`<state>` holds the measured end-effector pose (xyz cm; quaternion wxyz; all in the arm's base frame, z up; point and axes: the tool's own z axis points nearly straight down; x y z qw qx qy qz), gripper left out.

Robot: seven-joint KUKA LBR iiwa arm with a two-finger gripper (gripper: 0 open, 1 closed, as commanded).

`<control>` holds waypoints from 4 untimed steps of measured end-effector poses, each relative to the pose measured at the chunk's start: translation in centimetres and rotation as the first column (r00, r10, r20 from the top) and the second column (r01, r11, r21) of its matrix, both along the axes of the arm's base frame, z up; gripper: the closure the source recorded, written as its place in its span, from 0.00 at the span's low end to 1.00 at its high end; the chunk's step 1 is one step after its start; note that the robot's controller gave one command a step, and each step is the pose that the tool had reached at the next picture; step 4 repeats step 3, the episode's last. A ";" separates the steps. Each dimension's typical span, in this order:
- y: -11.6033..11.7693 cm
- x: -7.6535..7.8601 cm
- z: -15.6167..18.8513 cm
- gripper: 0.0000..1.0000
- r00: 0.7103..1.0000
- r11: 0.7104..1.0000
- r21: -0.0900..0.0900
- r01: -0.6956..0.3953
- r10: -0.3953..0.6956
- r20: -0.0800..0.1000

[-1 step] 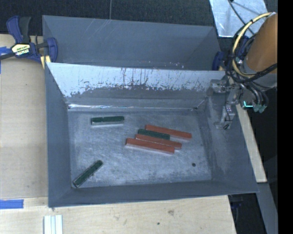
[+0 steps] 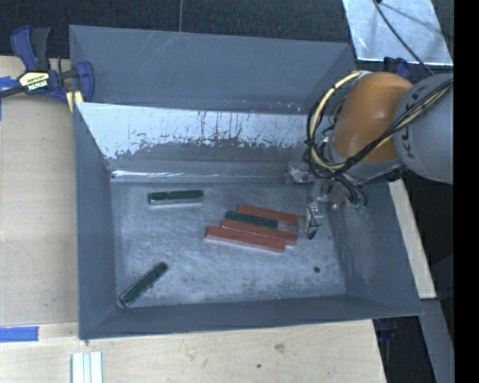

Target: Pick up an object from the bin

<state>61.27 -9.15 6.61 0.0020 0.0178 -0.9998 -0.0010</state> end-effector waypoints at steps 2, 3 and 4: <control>5.9 -5.7 0.8 1.00 0.999 0.999 -0.003 -0.043 0.043 0.011; 6.9 -3.8 15.2 1.00 0.997 0.997 -0.004 -0.072 0.073 0.017; 6.9 -3.8 15.2 1.00 0.997 0.997 -0.004 -0.072 0.073 0.017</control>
Offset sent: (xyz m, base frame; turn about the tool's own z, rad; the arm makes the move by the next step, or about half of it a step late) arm -0.0592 0.0597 0.0067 -0.0425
